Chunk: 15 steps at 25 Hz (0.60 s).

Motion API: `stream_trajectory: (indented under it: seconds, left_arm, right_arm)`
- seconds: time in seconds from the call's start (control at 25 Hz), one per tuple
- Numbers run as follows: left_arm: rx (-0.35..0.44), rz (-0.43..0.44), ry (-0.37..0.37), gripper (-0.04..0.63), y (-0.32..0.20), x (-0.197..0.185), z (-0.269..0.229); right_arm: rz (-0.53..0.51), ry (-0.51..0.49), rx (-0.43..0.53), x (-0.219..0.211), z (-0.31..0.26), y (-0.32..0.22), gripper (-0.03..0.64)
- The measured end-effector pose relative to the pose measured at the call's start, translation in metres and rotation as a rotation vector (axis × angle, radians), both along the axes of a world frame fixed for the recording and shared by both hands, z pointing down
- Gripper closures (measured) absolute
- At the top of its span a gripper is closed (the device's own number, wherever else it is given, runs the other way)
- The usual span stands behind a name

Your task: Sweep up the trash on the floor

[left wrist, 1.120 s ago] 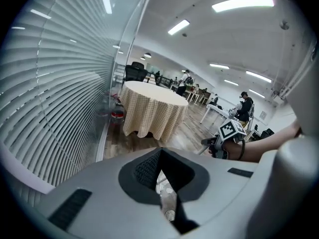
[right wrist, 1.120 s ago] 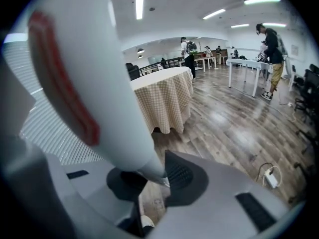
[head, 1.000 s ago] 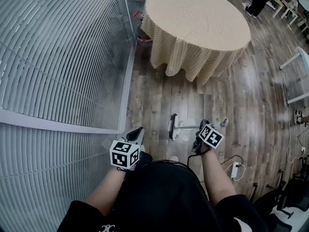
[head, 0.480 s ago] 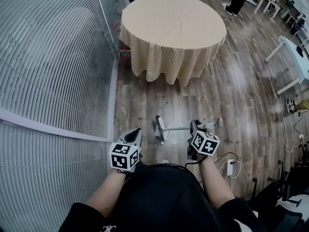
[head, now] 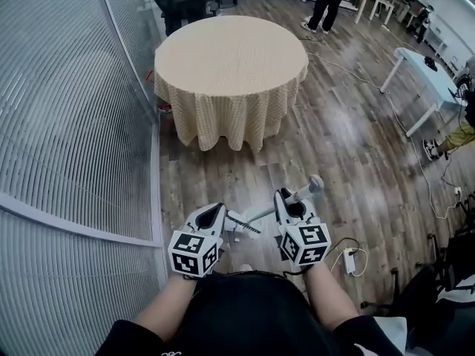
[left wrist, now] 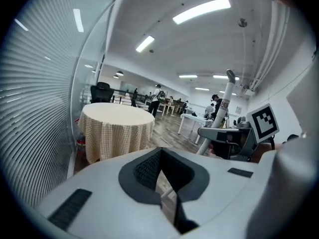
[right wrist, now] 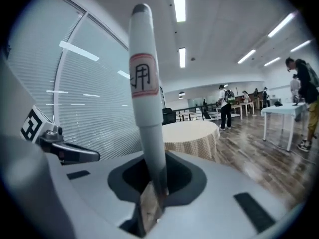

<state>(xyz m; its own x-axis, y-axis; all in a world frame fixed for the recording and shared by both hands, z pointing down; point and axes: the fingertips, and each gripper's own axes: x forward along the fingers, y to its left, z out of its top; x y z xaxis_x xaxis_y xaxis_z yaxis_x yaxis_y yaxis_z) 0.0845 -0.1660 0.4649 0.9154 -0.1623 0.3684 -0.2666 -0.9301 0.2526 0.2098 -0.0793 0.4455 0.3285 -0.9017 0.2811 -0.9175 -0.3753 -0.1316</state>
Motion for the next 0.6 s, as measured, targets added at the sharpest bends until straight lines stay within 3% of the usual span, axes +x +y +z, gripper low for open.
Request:
stream_trajectory:
  seconds: [0.28,0.6]
  left_arm:
    - [0.059,0.098,0.105,0.6,0.031,0.035,-0.054]
    - [0.11,0.131,0.159,0.6,0.05,0.046,-0.08]
  right_arm:
    - [-0.015,0.127,0.087,-0.008,-0.065,0.017,0.557]
    - [0.017,0.158,0.059,-0.012,-0.079,0.029,0.557]
